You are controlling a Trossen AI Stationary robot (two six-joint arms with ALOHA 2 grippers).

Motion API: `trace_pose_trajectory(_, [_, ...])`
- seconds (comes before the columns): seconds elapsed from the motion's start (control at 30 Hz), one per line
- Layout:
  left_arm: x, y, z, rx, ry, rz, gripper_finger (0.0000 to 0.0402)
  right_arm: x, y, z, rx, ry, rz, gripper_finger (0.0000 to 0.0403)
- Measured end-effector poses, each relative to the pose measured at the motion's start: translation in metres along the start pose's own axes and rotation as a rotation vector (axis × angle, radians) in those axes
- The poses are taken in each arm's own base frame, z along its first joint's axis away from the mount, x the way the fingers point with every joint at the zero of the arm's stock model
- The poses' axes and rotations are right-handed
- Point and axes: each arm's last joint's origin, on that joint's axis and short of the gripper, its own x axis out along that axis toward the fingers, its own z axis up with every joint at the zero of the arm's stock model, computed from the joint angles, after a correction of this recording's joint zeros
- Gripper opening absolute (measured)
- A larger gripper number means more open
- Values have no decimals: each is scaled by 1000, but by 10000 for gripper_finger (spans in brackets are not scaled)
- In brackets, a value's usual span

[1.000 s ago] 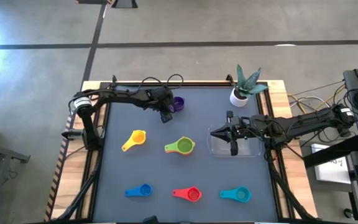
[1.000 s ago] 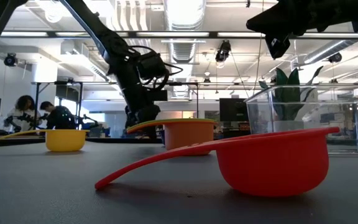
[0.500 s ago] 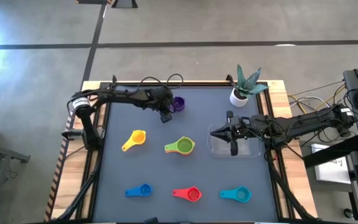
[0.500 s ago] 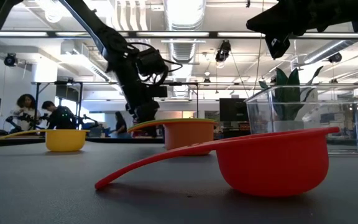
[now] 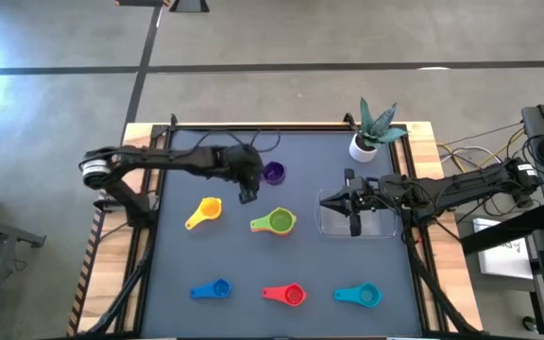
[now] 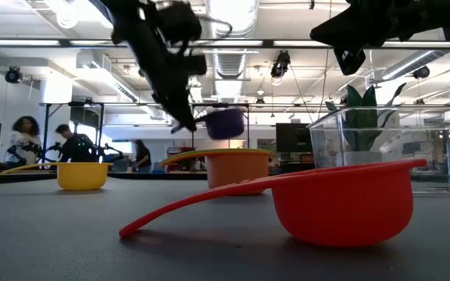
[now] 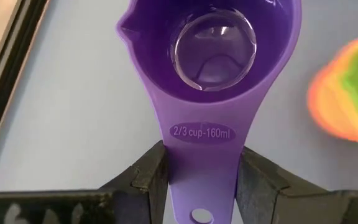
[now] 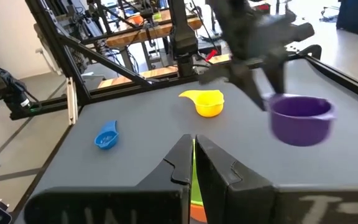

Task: Nest measuring cups in basket
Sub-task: Stack the violet measuring cup on top of the green measuring cup

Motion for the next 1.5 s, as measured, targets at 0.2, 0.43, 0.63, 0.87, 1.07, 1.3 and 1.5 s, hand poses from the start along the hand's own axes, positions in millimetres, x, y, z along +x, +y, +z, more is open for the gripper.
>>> trace_pose_trajectory(0.2, [-30,-38,4,73,-99,-125,123,0,0,0,-10,1,0,9])
trace_pose_trajectory(0.43, [-38,-61,-3,23,-86,-152,123,0,0,0,-13,1,0,9])
trace_pose_trajectory(0.63, [-38,-77,-10,25,-64,-177,123,0,0,0,-4,4,-1,9])
trace_pose_trajectory(0.87, [-43,-95,-13,67,-72,-206,123,0,0,-1,-20,13,-3,9])
trace_pose_trajectory(1.07, [-43,-99,-14,57,-77,-195,123,0,-1,-4,-30,45,-10,9])
trace_pose_trajectory(1.3, [-46,-107,-15,71,-85,-214,123,0,0,-5,4,52,-8,9])
trace_pose_trajectory(1.5, [-48,-113,-17,87,-87,-228,123,0,0,-5,4,52,-8,9])
